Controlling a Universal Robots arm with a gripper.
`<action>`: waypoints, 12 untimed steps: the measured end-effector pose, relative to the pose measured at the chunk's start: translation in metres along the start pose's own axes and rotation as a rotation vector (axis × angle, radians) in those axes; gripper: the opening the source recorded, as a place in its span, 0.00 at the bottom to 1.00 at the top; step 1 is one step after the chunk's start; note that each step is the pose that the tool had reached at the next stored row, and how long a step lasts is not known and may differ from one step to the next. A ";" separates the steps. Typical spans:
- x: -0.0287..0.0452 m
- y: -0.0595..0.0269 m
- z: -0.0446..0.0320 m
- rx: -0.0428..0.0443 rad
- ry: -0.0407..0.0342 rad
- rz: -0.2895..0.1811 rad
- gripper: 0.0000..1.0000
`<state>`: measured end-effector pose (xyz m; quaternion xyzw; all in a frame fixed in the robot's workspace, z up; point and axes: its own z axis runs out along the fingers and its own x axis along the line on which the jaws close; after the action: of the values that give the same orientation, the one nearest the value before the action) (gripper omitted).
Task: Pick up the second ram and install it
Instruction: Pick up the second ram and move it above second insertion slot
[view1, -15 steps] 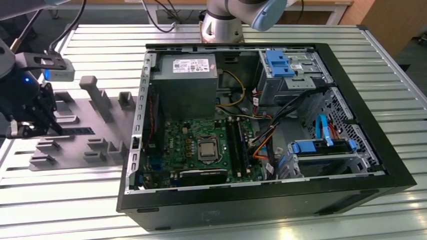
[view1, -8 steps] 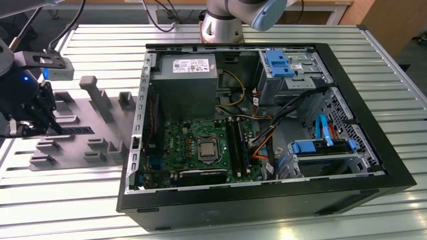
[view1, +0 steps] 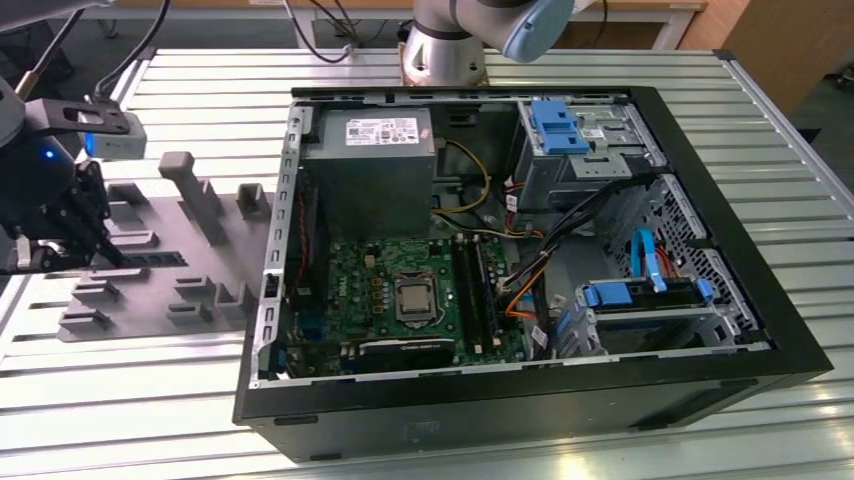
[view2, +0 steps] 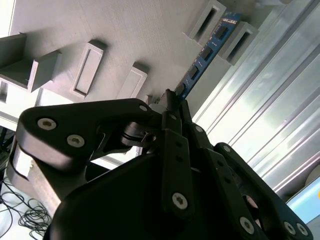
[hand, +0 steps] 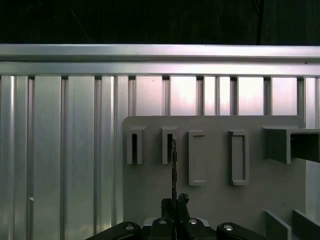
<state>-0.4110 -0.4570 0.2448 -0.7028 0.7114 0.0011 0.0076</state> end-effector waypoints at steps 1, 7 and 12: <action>0.0000 0.0000 -0.0012 0.0000 0.0000 0.000 0.14; -0.0001 -0.0001 -0.0052 0.0000 0.0000 0.000 0.14; -0.0001 -0.0001 -0.0087 0.0000 0.0000 0.000 0.14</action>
<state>-0.4110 -0.4570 0.2535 -0.7028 0.7114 0.0011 0.0076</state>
